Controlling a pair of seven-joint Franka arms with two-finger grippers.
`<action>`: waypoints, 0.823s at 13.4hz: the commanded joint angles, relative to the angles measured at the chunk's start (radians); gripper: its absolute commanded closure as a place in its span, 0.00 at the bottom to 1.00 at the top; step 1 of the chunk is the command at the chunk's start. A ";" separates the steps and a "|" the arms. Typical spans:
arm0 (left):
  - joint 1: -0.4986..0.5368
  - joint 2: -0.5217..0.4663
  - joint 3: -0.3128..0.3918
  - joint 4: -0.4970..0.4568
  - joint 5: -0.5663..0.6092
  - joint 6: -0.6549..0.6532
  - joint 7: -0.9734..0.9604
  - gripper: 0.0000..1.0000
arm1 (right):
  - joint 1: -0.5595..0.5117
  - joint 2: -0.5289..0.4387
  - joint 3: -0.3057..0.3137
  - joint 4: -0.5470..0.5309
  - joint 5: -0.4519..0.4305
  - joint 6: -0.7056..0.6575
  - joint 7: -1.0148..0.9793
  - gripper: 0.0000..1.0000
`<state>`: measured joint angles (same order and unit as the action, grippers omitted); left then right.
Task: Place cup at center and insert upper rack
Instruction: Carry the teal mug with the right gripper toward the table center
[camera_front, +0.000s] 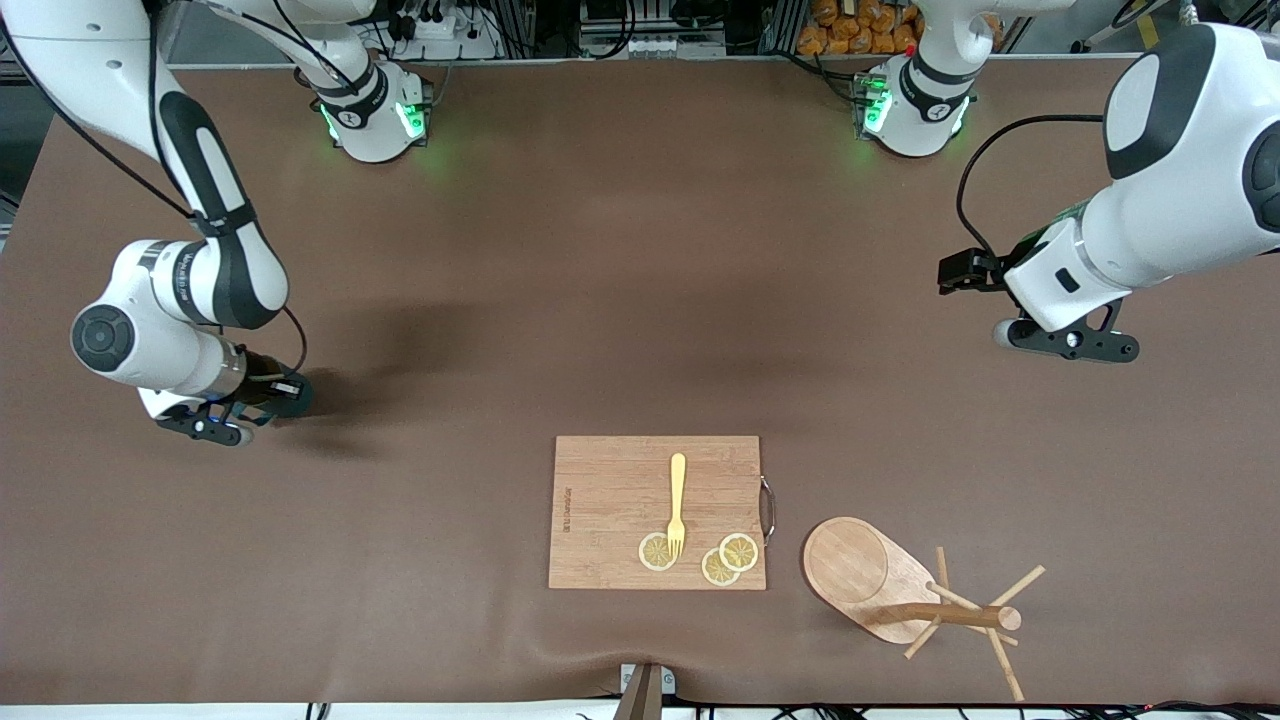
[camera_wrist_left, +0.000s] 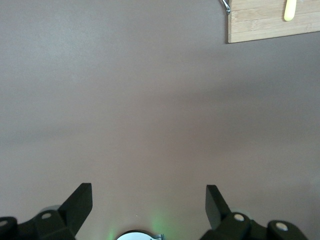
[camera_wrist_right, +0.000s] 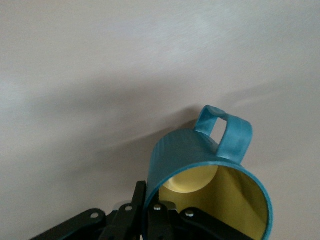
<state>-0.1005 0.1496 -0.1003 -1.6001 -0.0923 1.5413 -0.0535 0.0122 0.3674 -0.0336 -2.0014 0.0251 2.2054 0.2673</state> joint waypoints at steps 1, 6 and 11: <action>0.007 0.005 -0.006 -0.003 0.002 0.020 0.020 0.00 | 0.009 -0.050 0.092 0.024 -0.011 -0.079 0.197 1.00; 0.005 -0.010 -0.006 -0.001 0.028 0.055 0.020 0.00 | 0.014 -0.038 0.329 0.119 -0.004 -0.093 0.645 1.00; 0.021 -0.035 -0.004 -0.001 0.048 0.134 0.006 0.00 | 0.073 0.056 0.498 0.254 -0.010 -0.093 1.103 1.00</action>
<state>-0.0901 0.1365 -0.0990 -1.5926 -0.0628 1.6593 -0.0535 0.0584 0.3550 0.4209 -1.8336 0.0277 2.1269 1.2193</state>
